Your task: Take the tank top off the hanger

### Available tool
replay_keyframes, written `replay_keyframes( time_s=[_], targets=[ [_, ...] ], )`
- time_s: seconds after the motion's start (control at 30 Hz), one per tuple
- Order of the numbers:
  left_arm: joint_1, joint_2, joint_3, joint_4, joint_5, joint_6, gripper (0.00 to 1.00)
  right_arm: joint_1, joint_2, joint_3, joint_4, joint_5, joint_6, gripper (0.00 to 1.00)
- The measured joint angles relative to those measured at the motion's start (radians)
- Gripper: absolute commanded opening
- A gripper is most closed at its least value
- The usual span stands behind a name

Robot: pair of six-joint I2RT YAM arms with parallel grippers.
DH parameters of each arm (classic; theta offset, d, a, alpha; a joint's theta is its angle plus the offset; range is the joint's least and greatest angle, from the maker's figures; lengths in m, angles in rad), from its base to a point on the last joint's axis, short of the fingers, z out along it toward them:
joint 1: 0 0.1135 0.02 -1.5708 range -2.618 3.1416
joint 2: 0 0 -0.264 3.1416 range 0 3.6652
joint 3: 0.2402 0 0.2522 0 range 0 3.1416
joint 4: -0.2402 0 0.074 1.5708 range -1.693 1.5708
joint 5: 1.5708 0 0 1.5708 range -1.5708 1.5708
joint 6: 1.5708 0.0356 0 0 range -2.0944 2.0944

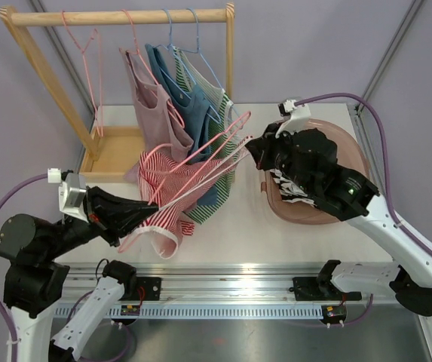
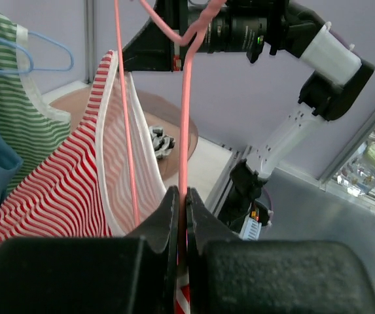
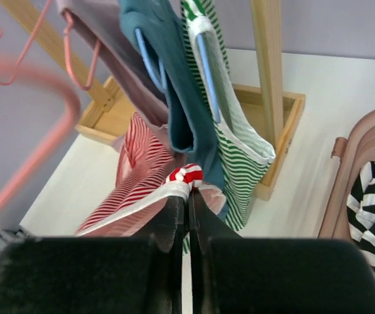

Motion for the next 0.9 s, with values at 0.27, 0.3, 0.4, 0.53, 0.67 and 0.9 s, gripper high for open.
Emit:
replay_keyframes(
  time_s=[0.27, 0.3, 0.4, 0.53, 0.67, 0.9],
  targets=[
    [-0.002, -0.002, -0.274, 0.559, -0.175, -0.191, 0.0, -0.011, -0.077, -0.008, 0.047, -0.306, 0.016, 0.0],
    [-0.002, 0.007, -0.309, 0.633, -0.196, -0.211, 0.0, -0.011, -0.075, -0.003, 0.053, -0.347, 0.021, 0.0],
    [-0.002, 0.07, -0.363, 0.831, -0.243, -0.244, 0.0, -0.012, -0.051, 0.027, 0.059, -0.456, 0.029, 0.0],
    [-0.003, 0.18, -0.376, 1.056, -0.272, -0.245, 0.0, -0.013, -0.009, 0.075, 0.089, -0.635, 0.038, 0.0],
    [-0.005, 0.232, -0.447, 1.271, -0.285, -0.232, 0.0, -0.004, -0.001, 0.079, 0.106, -0.748, 0.043, 0.0],
    [-0.006, 0.193, -0.553, 1.468, -0.452, -0.113, 0.0, 0.006, -0.066, -0.024, -0.002, -0.531, -0.018, 0.0]
  ],
)
